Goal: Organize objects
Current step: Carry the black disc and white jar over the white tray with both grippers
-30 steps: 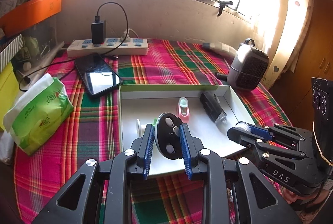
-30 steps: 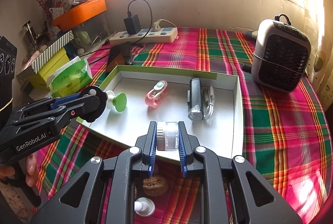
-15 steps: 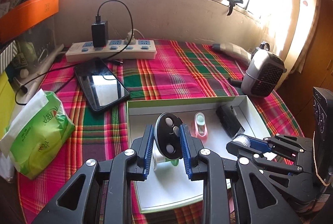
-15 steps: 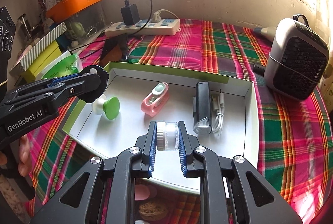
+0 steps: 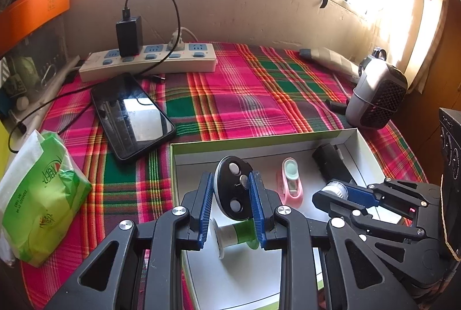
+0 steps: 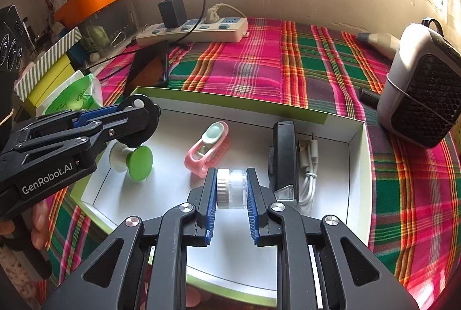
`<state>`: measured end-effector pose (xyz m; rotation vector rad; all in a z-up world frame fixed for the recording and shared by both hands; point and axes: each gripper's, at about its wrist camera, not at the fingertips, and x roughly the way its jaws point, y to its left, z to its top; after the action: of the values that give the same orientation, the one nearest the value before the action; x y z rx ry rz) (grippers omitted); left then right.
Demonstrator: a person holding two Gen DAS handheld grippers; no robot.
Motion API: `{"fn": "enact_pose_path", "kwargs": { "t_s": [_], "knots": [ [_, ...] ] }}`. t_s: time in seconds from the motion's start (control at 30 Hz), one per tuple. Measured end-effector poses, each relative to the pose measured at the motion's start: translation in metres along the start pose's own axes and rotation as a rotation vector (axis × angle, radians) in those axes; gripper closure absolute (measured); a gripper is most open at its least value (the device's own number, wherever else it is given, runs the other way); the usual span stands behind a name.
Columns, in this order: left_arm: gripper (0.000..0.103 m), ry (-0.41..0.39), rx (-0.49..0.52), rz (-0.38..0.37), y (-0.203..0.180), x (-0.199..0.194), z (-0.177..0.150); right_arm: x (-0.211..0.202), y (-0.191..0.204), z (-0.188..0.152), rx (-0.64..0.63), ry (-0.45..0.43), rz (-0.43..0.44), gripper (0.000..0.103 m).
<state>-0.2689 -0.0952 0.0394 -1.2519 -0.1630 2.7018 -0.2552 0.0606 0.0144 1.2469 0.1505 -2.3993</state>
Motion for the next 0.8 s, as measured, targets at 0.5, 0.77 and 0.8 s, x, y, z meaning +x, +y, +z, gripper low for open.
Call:
{"fn": "enact_pose_path", "kwargs": {
  "t_s": [0.5, 0.77, 0.8],
  "knots": [
    [0.079, 0.040, 0.000, 0.006, 0.004, 0.022, 0.000, 0.015, 0.002, 0.005, -0.015, 0.016, -0.018, 0.083],
    [0.079, 0.046, 0.007, 0.000, 0.002, 0.026, 0.001, 0.018, 0.003, 0.007, -0.030, 0.010, -0.028, 0.083],
    [0.079, 0.046, 0.009, 0.001, 0.001, 0.026, 0.001, 0.018, 0.003, 0.007, -0.030, 0.010, -0.028, 0.083]
  ]
}}
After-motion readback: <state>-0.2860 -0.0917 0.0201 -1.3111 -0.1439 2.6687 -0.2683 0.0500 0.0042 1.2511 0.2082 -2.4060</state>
